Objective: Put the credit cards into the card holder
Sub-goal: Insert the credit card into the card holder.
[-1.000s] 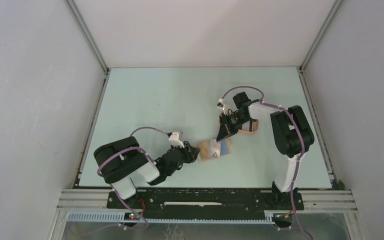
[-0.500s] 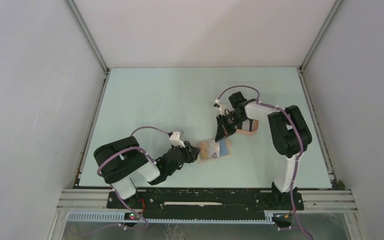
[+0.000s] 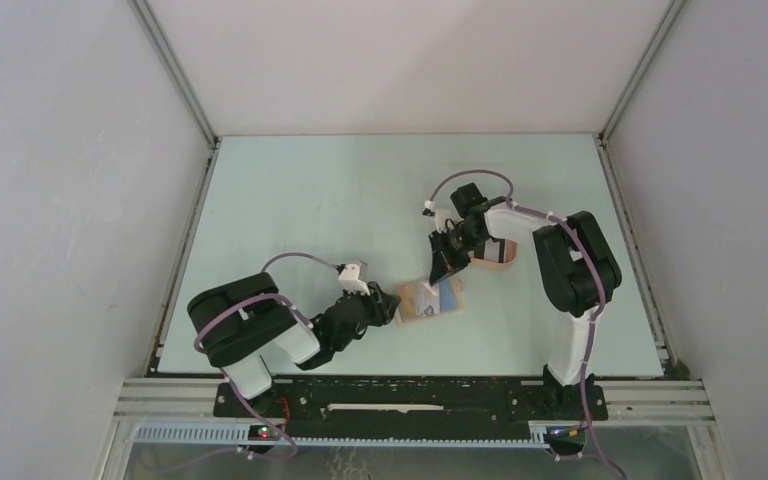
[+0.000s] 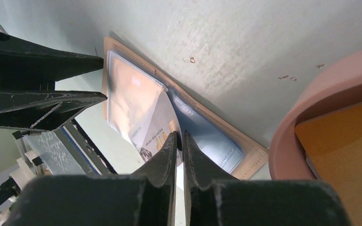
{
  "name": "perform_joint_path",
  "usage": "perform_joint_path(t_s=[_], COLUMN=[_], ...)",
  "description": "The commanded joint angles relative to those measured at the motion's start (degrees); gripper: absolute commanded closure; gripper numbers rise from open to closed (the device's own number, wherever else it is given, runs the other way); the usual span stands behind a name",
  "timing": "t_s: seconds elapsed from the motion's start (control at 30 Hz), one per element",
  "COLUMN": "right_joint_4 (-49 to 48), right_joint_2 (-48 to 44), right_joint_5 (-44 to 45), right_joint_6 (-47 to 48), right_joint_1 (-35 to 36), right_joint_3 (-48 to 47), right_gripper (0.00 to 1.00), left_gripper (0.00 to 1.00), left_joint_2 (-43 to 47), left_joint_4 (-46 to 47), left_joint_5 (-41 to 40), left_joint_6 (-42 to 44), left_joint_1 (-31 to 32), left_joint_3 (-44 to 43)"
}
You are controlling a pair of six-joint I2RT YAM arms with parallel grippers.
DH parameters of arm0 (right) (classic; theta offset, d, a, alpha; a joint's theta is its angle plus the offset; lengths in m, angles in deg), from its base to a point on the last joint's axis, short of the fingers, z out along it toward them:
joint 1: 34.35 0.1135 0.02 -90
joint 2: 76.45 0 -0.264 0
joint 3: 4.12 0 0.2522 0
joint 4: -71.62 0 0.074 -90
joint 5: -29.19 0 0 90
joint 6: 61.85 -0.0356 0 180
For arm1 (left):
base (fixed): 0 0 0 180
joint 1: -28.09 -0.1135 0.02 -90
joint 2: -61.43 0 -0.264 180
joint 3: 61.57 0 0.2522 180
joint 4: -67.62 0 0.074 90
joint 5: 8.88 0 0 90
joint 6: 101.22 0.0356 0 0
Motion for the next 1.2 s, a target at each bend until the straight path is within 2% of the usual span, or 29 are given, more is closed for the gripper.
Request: perform_joint_path(t_s=[0.0, 1.17], right_joint_4=[1.0, 2.1], right_joint_2=[0.9, 3.5], right_joint_5=[4.9, 6.2], right_joint_6=[2.2, 2.0], right_joint_1=[1.8, 5.3], right_joint_3=[-1.6, -3.8], right_gripper=[0.88, 0.85], left_gripper=[0.59, 0.60], left_joint_2=[0.8, -0.2], left_joint_4=[-0.4, -0.3], left_joint_5=[0.5, 2.3], left_joint_6=[1.1, 2.2], left_joint_1=[0.4, 0.4], left_joint_3=[-2.0, -3.1])
